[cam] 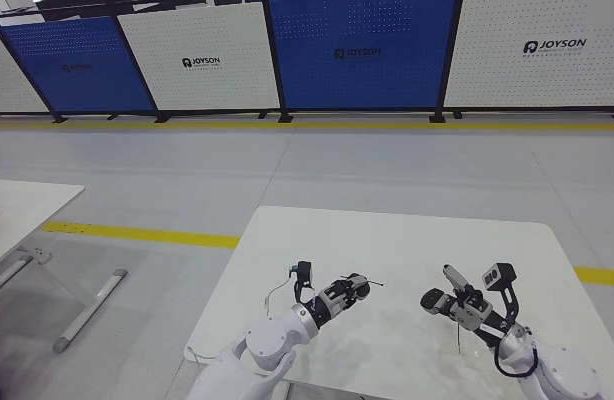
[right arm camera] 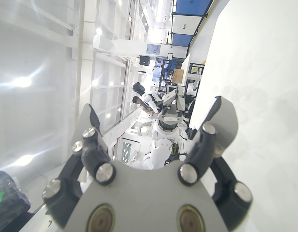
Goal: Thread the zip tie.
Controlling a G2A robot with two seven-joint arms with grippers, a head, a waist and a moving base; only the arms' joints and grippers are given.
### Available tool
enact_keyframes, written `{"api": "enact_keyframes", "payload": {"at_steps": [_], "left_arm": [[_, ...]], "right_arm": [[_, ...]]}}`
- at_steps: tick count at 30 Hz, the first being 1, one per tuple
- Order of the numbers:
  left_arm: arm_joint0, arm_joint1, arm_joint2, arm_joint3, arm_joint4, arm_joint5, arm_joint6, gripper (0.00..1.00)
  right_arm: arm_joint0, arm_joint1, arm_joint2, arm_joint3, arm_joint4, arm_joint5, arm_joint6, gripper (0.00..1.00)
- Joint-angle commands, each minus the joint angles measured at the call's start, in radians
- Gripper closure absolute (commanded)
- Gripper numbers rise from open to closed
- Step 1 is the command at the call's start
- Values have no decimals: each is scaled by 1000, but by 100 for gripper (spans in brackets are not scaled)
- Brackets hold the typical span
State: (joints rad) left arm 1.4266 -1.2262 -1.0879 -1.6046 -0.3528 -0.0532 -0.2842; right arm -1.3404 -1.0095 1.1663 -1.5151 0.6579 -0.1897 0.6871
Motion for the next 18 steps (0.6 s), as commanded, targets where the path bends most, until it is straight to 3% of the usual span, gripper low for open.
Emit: {"api": "enact_keyframes", "payload": {"at_steps": [1,7,10,15,18], "left_arm": [[0,0,0,0,0,0,0,100],[7,1,-3,-19,-20,-8,-14,100],[22,6,-30,-76,-39,-9,-31,100],[69,17,-74,-211,-4,-31,-12,100],[82,20,-97,-251,-20,-5,-8,100]], "right_arm": [[0,0,0,0,0,0,0,0],[0,0,0,0,0,0,0,0],[0,0,0,0,0,0,0,0],[0,0,0,0,0,0,0,0],[0,0,0,0,0,0,0,0]]}}
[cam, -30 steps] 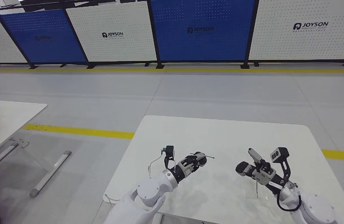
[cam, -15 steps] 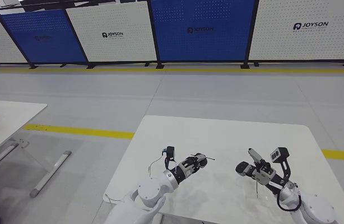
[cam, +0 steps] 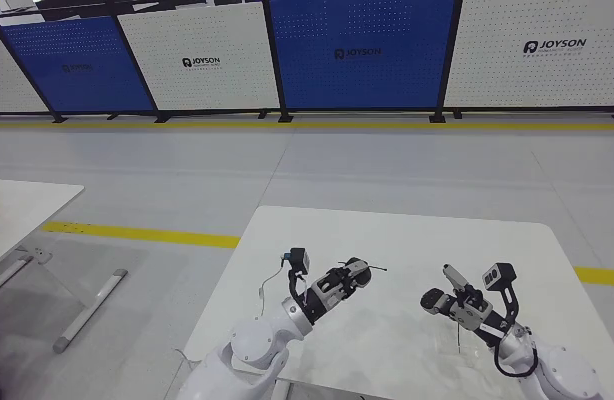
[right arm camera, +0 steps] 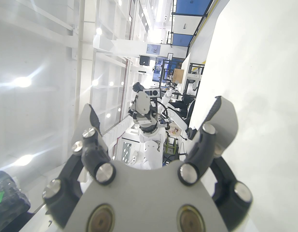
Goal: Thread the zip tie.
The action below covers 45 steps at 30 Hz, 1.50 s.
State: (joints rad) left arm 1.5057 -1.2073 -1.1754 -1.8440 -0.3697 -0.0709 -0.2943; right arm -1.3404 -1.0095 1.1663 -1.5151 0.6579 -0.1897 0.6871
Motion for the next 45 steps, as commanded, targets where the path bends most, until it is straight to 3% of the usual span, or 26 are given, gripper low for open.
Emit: {"api": "enact_keyframes", "payload": {"at_steps": [1,10,13,16,22,28,39,45], "left_arm": [[4,2,-11,-13,-5,17,2,100],[3,1,-9,-12,-6,17,9,100],[-2,-2,-5,-25,-35,-1,18,100],[2,-3,-13,-79,-65,-43,14,100],[46,3,-68,-190,-143,-94,-20,100],[89,10,-125,-238,-201,-130,-77,100],[93,11,-130,-238,-194,-126,-74,100],[72,11,-105,-190,-90,-57,-36,100]], "right_arm": [[0,0,0,0,0,0,0,0],[0,0,0,0,0,0,0,0],[0,0,0,0,0,0,0,0],[0,0,0,0,0,0,0,0],[0,0,0,0,0,0,0,0],[0,0,0,0,0,0,0,0],[0,0,0,0,0,0,0,0],[0,0,0,0,0,0,0,0]]}}
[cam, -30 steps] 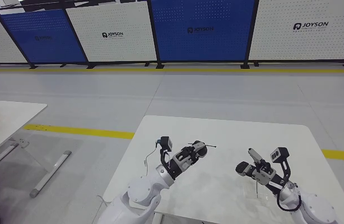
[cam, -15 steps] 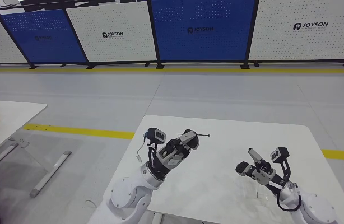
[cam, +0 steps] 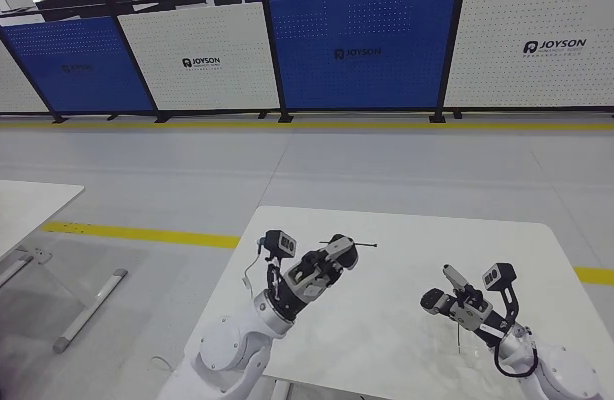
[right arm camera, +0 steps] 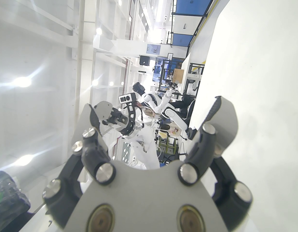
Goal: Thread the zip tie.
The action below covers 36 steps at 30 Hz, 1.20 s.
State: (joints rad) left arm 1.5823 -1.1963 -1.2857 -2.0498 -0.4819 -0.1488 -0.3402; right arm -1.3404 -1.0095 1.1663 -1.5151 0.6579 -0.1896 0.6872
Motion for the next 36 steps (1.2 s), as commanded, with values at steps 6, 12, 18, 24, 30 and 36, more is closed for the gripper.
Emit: {"api": "enact_keyframes", "payload": {"at_steps": [6,12,18,24,30,36], "left_arm": [[-27,0,34,120,90,107,33,100],[-47,-1,68,235,118,147,33,100],[-68,-6,115,312,202,149,80,100],[-68,-6,115,312,202,149,80,100],[-68,-6,116,312,203,149,82,100],[-70,-11,134,255,174,86,86,100]], "right_arm": [[0,0,0,0,0,0,0,0],[0,0,0,0,0,0,0,0],[0,0,0,0,0,0,0,0],[0,0,0,0,0,0,0,0],[0,0,0,0,0,0,0,0],[0,0,0,0,0,0,0,0]]}}
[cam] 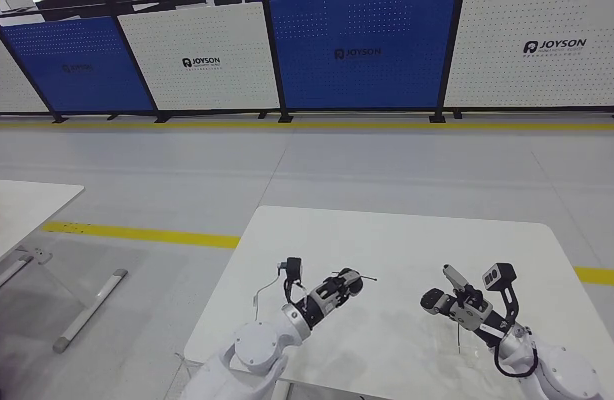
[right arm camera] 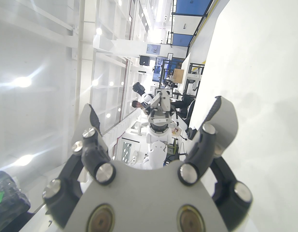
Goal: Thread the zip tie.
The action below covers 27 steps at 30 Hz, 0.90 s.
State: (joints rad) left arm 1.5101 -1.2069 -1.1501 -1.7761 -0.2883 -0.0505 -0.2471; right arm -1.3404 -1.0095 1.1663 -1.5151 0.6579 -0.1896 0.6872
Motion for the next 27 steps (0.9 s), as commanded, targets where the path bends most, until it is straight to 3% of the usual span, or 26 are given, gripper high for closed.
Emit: {"api": "enact_keyframes", "payload": {"at_steps": [1,4,9,12,15,18,21,27], "left_arm": [[3,0,-8,-46,-28,-30,-7,100],[20,2,-21,-125,-49,-70,-19,100],[69,6,-55,-293,-100,-125,-32,100],[100,10,-74,-365,-128,-148,-54,100],[133,13,-89,-410,-137,-167,-71,100],[150,16,-102,-427,-134,-166,-78,100],[156,18,-108,-418,-101,-140,-69,100],[140,20,-86,-313,12,-85,-56,100]], "right_arm": [[0,0,0,0,0,0,0,0],[0,0,0,0,0,0,0,0],[0,0,0,0,0,0,0,0],[0,0,0,0,0,0,0,0],[0,0,0,0,0,0,0,0],[0,0,0,0,0,0,0,0],[0,0,0,0,0,0,0,0],[0,0,0,0,0,0,0,0]]}}
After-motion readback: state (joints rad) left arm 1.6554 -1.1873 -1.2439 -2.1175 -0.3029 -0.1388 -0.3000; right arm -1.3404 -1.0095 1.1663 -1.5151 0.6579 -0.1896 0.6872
